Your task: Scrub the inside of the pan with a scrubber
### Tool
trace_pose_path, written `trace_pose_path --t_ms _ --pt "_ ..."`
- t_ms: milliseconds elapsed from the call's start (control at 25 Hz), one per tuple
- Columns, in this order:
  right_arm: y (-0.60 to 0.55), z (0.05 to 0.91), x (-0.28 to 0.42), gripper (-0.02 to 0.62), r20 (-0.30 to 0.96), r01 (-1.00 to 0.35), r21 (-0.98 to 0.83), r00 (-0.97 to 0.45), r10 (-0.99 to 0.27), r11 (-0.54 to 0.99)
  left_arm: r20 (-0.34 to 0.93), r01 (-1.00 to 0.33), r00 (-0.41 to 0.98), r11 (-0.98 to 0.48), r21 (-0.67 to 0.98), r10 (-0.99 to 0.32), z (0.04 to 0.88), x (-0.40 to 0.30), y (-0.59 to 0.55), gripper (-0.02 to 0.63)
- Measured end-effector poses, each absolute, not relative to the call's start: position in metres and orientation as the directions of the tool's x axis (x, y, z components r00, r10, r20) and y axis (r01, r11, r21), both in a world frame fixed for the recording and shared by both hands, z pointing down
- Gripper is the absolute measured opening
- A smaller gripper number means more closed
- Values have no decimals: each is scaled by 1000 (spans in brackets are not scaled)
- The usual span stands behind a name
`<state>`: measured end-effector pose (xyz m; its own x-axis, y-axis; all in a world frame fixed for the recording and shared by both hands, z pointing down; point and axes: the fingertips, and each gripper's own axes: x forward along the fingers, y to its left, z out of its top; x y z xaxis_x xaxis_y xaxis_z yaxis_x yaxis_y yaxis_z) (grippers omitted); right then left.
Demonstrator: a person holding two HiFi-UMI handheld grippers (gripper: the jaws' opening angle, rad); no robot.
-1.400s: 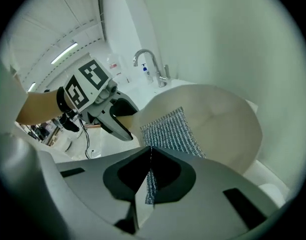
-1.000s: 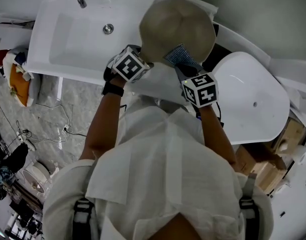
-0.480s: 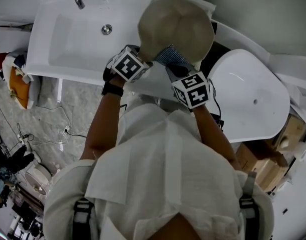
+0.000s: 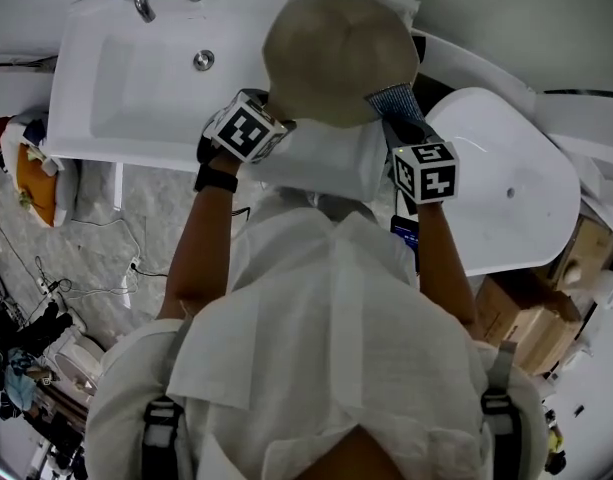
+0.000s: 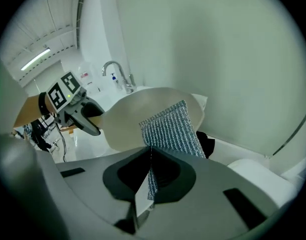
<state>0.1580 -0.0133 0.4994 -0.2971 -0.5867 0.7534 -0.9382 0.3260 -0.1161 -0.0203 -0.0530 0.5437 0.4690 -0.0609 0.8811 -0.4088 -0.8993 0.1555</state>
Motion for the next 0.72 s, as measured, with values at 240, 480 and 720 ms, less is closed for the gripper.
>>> trace_pose_path --t_ms 240,480,720 --pt "-16 499 163 17 752 -940 -107 -290 -593 325 881 -414 468 -897 154 -65 543 -19 -54 302" --pt "-3 499 112 17 735 -891 -185 -405 -544 414 884 -411 465 -898 159 -57 544 -19 -52 302" --pt "-1 497 86 17 722 -853 -218 -467 -510 473 883 -416 466 -895 160 -58 544 -20 -54 301"
